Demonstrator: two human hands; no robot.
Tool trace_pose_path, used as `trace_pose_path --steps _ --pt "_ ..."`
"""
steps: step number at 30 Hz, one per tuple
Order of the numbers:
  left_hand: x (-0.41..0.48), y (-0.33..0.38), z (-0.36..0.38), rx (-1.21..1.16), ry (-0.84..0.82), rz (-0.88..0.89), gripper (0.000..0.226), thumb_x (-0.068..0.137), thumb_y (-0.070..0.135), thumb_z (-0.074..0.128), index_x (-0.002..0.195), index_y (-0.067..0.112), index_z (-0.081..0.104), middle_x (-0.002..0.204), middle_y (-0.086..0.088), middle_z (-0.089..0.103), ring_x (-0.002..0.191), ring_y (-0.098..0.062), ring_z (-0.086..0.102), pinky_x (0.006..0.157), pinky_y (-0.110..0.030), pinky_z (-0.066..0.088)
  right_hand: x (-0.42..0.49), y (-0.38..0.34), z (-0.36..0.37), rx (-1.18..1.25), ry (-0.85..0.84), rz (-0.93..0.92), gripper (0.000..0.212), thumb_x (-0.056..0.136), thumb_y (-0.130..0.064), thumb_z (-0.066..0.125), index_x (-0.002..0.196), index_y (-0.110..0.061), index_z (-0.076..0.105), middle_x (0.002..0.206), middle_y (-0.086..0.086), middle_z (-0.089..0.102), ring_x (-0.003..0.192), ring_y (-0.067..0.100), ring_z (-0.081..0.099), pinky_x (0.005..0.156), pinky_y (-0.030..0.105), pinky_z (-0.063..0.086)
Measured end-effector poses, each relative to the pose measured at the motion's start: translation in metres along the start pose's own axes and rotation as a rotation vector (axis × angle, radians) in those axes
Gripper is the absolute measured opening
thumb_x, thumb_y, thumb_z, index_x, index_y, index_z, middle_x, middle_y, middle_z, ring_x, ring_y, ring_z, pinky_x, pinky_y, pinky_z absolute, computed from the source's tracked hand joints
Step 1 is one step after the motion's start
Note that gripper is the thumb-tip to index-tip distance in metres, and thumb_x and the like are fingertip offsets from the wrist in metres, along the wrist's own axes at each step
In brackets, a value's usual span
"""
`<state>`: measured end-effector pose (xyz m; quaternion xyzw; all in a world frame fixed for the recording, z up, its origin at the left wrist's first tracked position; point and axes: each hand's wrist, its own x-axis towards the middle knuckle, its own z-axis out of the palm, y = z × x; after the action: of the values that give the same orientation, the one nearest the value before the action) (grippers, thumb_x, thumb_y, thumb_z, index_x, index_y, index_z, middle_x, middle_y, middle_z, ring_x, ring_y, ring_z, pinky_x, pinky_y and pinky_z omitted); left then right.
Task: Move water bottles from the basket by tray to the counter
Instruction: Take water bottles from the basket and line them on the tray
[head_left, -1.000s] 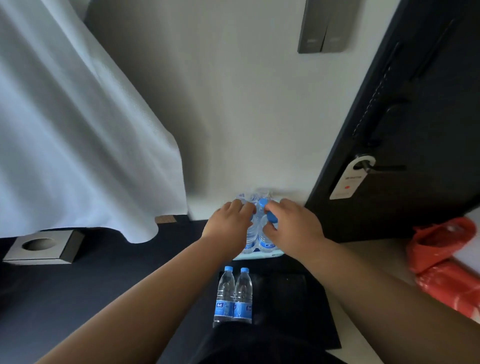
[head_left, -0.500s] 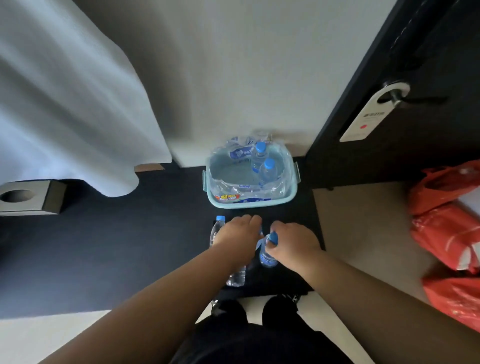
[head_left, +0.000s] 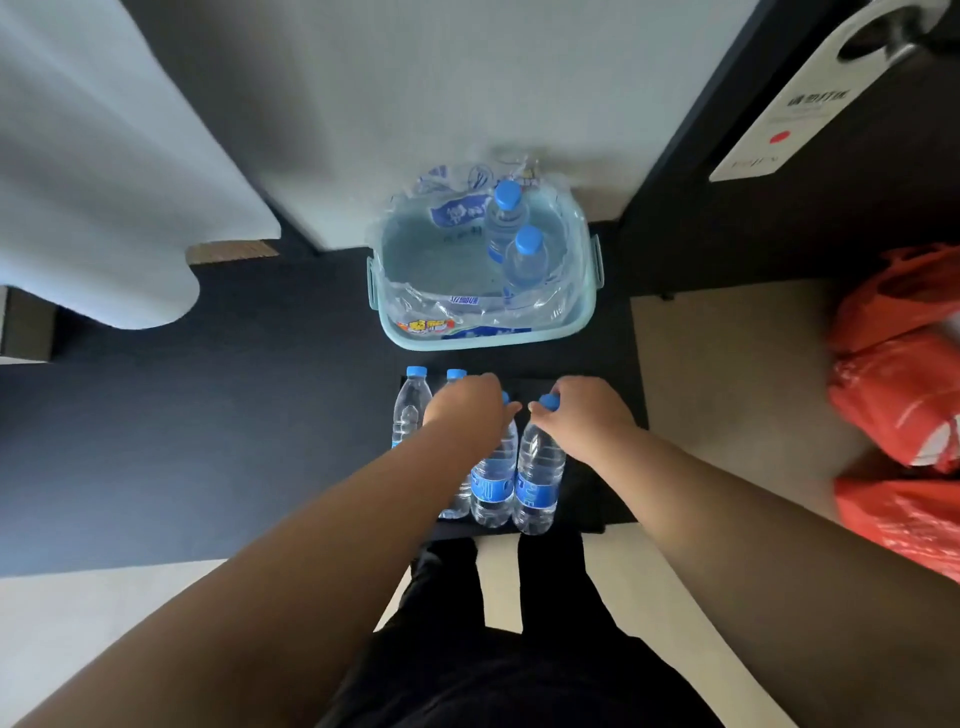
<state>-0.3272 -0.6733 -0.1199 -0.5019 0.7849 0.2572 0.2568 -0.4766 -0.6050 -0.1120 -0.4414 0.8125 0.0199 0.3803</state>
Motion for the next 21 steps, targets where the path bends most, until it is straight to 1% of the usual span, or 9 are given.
trace_pose_path --steps 2,4,5,7,10,11,16,19,21 --pt "0.017 -0.005 0.005 -0.018 -0.019 -0.066 0.048 0.101 0.061 0.047 0.107 0.014 0.054 0.095 -0.007 0.065 0.091 -0.031 0.066 0.067 -0.039 0.049 0.021 -0.003 0.007 -0.013 -0.015 0.043 0.038 0.091 -0.059 0.062 0.090 -0.021 0.065 0.079 -0.003 0.067 0.072 0.017 0.066 0.072 0.042 0.061" --pt "0.034 -0.011 0.011 -0.023 -0.013 -0.138 0.052 0.096 0.067 0.050 0.088 0.015 0.049 0.079 -0.001 0.057 0.071 -0.024 0.061 0.056 -0.034 0.043 0.040 -0.006 0.015 -0.068 -0.043 0.083 0.049 0.090 -0.067 0.057 0.087 -0.019 0.066 0.075 -0.001 0.068 0.070 0.020 0.067 0.075 0.044 0.061" --pt "0.042 -0.014 0.014 -0.025 -0.010 -0.163 0.055 0.094 0.069 0.051 0.080 0.017 0.048 0.074 0.001 0.055 0.063 -0.020 0.057 0.051 -0.032 0.038 0.047 -0.008 0.019 -0.103 -0.050 0.102 0.054 0.089 -0.072 0.055 0.087 -0.019 0.066 0.074 0.000 0.068 0.070 0.021 0.067 0.076 0.044 0.061" --pt "0.054 -0.016 0.021 -0.029 -0.018 -0.179 0.055 0.092 0.072 0.052 0.073 0.020 0.049 0.071 0.001 0.058 0.058 -0.017 0.054 0.047 -0.029 0.034 0.059 -0.009 0.029 -0.154 -0.052 0.123 0.062 0.088 -0.079 0.050 0.084 -0.018 0.064 0.073 0.001 0.068 0.071 0.022 0.067 0.076 0.043 0.059" --pt "0.067 -0.014 0.032 -0.015 -0.037 -0.168 0.056 0.095 0.071 0.048 0.075 0.019 0.051 0.071 0.000 0.061 0.058 -0.018 0.057 0.047 -0.029 0.036 0.071 -0.007 0.040 -0.153 -0.055 0.144 0.065 0.092 -0.078 0.046 0.077 -0.016 0.062 0.066 0.001 0.066 0.062 0.020 0.064 0.056 0.034 0.048" --pt "0.069 -0.013 0.036 -0.027 -0.042 -0.170 0.055 0.096 0.069 0.047 0.078 0.018 0.053 0.072 0.000 0.061 0.059 -0.019 0.058 0.047 -0.030 0.036 0.074 -0.006 0.042 -0.148 -0.065 0.159 0.065 0.094 -0.076 0.045 0.079 -0.015 0.062 0.067 0.002 0.066 0.062 0.021 0.063 0.053 0.032 0.044" --pt "0.062 -0.022 0.043 -0.022 -0.072 -0.159 0.042 0.102 0.058 0.042 0.102 0.017 0.054 0.080 -0.001 0.059 0.070 -0.025 0.059 0.057 -0.033 0.042 0.070 0.003 0.043 -0.101 -0.119 0.175 0.055 0.102 -0.061 0.045 0.098 -0.009 0.066 0.080 0.007 0.067 0.073 0.026 0.065 0.059 0.034 0.046" --pt "0.049 -0.030 0.043 -0.035 -0.043 -0.112 0.050 0.102 0.062 0.035 0.108 0.019 0.058 0.086 -0.001 0.061 0.076 -0.025 0.062 0.063 -0.037 0.048 0.058 0.006 0.040 -0.085 -0.123 0.168 0.044 0.104 -0.053 0.045 0.103 -0.013 0.065 0.085 0.004 0.067 0.074 0.022 0.065 0.057 0.033 0.046" --pt "0.043 -0.035 0.040 -0.047 -0.046 -0.086 0.050 0.101 0.065 0.032 0.109 0.025 0.063 0.087 0.001 0.064 0.077 -0.021 0.065 0.069 -0.038 0.053 0.050 0.004 0.036 -0.089 -0.139 0.165 0.042 0.104 -0.051 0.044 0.109 -0.015 0.064 0.093 0.004 0.068 0.080 0.023 0.066 0.062 0.034 0.051"
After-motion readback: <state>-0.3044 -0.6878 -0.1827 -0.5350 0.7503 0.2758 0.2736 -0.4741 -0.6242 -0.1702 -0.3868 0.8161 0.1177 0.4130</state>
